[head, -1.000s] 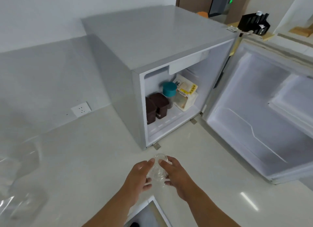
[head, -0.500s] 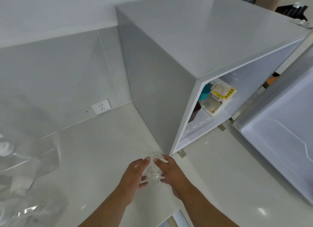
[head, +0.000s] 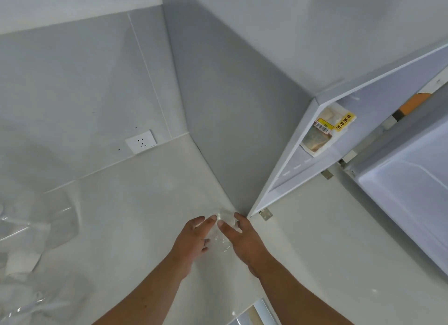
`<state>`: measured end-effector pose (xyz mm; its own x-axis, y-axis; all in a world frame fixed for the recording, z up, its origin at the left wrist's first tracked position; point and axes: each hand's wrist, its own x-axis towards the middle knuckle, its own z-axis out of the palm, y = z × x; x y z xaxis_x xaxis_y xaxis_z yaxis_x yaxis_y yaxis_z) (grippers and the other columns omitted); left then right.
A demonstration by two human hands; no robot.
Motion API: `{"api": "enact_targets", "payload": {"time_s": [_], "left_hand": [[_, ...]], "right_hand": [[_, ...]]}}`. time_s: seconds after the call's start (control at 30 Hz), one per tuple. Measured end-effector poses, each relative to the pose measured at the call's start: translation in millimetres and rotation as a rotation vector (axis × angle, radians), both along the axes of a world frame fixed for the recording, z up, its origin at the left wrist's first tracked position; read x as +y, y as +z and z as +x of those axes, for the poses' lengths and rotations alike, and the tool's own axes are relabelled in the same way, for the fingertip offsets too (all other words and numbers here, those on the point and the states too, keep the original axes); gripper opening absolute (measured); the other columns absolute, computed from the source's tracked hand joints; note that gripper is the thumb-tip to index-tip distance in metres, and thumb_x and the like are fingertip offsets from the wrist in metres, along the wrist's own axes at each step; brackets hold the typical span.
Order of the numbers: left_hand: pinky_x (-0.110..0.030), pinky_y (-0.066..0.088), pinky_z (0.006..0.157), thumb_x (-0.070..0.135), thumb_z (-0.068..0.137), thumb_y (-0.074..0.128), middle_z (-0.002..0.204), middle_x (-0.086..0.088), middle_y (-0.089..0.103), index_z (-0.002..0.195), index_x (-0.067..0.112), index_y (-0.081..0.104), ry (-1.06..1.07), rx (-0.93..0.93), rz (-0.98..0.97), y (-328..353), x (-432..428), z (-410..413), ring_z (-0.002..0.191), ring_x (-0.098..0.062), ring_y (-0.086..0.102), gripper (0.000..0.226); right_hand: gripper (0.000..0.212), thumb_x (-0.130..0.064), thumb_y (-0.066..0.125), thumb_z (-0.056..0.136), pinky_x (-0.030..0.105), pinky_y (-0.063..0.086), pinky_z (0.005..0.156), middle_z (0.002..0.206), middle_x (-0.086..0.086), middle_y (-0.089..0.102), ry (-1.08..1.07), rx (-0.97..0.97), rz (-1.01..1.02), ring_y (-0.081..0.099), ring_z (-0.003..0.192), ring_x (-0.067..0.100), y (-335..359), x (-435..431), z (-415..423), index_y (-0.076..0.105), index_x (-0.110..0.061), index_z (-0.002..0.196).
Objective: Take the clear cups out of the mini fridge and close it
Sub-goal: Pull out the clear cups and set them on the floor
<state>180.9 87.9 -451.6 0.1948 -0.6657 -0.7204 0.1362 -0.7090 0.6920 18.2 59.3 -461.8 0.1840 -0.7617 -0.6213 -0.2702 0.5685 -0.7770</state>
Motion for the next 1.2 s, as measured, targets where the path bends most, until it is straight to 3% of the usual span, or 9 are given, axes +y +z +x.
{"api": "enact_targets", "payload": {"time_s": [0.1,0.2,0.27,0.37,0.53,0.73,0.93,1.07,1.2], "left_hand": [[-0.043,0.055,0.099,0.069,0.074,0.070,0.123,-0.003,0.067,0.138,0.027,0.053,-0.046,-0.070,-0.003,-1,-1,2,0.102,-0.023,0.071,0.079],[-0.037,0.047,0.102,0.073,0.073,0.065,0.141,-0.001,0.060,0.138,0.032,0.052,-0.134,-0.316,-0.057,1,-2,2,0.122,-0.021,0.061,0.078],[-0.033,0.048,0.093,0.079,0.068,0.062,0.146,0.006,0.054,0.138,0.039,0.049,-0.207,-0.484,-0.147,5,-3,1,0.121,-0.016,0.060,0.082],[-0.037,0.054,0.096,0.085,0.061,0.062,0.150,0.014,0.045,0.144,0.046,0.036,-0.366,-0.678,-0.255,9,-10,-6,0.125,-0.013,0.056,0.095],[-0.038,0.051,0.101,0.070,0.075,0.071,0.151,0.008,0.049,0.147,0.042,0.031,-0.556,-0.867,-0.238,8,-34,-22,0.130,-0.021,0.055,0.088],[-0.028,0.051,0.087,0.061,0.079,0.072,0.128,0.007,0.065,0.131,0.036,0.048,-0.504,-0.890,-0.281,10,-41,-19,0.107,-0.018,0.066,0.062],[-0.031,0.044,0.080,0.061,0.075,0.074,0.124,0.014,0.064,0.127,0.040,0.048,-0.367,-0.867,-0.299,22,-39,5,0.101,-0.018,0.066,0.061],[-0.033,0.044,0.079,0.059,0.076,0.075,0.125,0.013,0.065,0.129,0.040,0.047,-0.378,-0.885,-0.270,21,-36,20,0.099,-0.019,0.067,0.062],[-0.034,0.045,0.079,0.058,0.076,0.076,0.125,0.012,0.065,0.129,0.038,0.048,-0.343,-0.915,-0.248,18,-30,33,0.100,-0.020,0.067,0.063]], "right_hand": [[0.100,-0.075,0.071,0.078,0.032,0.047,0.101,0.159,-0.003,0.046,0.054,0.113,-0.070,0.055,0.134,0.020,-5,5,-5,0.033,-0.030,0.160],[0.103,-0.078,0.071,0.074,0.038,0.052,0.106,0.157,-0.005,0.045,0.111,0.272,-0.158,0.054,0.134,0.019,-9,17,-12,0.034,-0.031,0.158],[0.106,-0.080,0.069,0.069,0.040,0.050,0.109,0.155,-0.006,0.045,0.180,0.416,-0.243,0.050,0.136,0.019,-14,26,-16,0.033,-0.031,0.156],[0.114,-0.077,0.074,0.067,0.040,0.046,0.112,0.152,-0.005,0.043,0.247,0.550,-0.315,0.045,0.139,0.021,-19,33,-14,0.024,-0.028,0.157],[0.129,-0.070,0.081,0.069,0.040,0.046,0.111,0.148,0.001,0.044,0.269,0.673,-0.290,0.048,0.136,0.025,-24,30,10,0.007,-0.020,0.161],[0.081,-0.038,0.073,0.090,0.039,0.053,0.102,0.144,0.005,0.054,0.116,0.573,-0.206,0.061,0.126,0.029,-25,23,14,0.027,-0.022,0.155],[0.036,-0.017,0.062,0.091,0.040,0.063,0.081,0.106,0.004,0.072,-0.041,0.408,0.008,0.072,0.094,0.027,-22,14,4,0.052,-0.022,0.125],[0.009,-0.025,0.062,0.085,0.042,0.063,0.073,0.088,-0.001,0.070,0.016,0.418,0.004,0.071,0.080,0.024,-21,13,3,0.058,-0.020,0.091],[0.033,-0.057,0.067,0.081,0.031,0.046,0.067,0.090,-0.008,0.067,0.221,0.566,-0.131,0.064,0.083,0.018,-25,20,3,0.055,-0.027,0.089]]}}
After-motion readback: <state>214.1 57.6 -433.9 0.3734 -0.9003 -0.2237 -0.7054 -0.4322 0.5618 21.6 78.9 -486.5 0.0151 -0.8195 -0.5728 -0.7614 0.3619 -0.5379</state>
